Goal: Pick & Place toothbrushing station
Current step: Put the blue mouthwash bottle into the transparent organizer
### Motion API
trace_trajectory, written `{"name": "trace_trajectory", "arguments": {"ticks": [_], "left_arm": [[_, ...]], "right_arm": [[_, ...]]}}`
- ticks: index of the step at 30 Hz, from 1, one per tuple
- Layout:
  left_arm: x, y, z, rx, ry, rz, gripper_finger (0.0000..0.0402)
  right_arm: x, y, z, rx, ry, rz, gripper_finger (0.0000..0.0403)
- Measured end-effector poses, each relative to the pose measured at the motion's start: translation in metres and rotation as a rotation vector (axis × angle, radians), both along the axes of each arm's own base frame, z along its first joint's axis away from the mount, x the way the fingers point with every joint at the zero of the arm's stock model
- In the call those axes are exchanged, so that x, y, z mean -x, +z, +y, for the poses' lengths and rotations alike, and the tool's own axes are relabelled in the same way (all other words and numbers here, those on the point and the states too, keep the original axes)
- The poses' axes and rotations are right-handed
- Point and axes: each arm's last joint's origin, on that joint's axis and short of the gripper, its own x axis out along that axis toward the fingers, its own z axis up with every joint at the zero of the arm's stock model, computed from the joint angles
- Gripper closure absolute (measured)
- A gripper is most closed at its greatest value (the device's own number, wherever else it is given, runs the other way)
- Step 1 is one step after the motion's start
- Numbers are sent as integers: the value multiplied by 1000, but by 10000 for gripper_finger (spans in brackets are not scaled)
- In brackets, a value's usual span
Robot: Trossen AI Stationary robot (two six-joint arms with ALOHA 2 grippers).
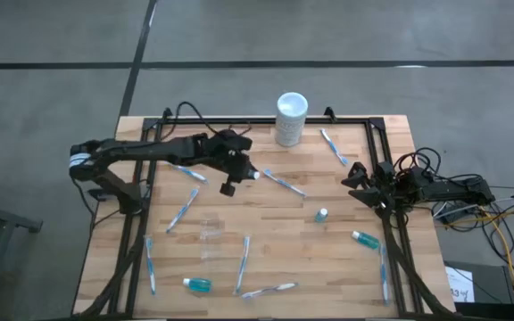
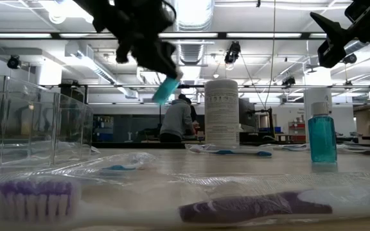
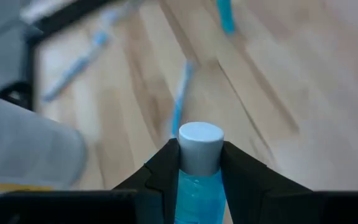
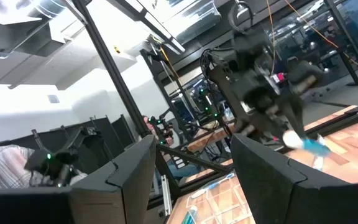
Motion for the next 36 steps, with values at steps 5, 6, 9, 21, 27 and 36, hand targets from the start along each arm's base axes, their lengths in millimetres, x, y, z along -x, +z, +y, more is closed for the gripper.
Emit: {"name": "trace_trajectory", "arguments": {"ticks": [5,6,9,21,27,36], "left_arm": [[15,30,-3,105,92,-131,298],[18,35,-4,125,107,-155,298],[28,46,-9,152,150,-207,298],[58,40,-45,108,358,-343,298],[78,28,-67,268,438,-501,298],[107,-4,-115,212,546,-584,298]], "right_arm": [[0,0,0,0,0,0,197],[0,0,0,0,0,0,197],[0,0,0,0,0,0,197],[0,0,0,0,0,0,197],[0,0,0,0,0,1,197],[0,0,0,0,0,0,197]]}}
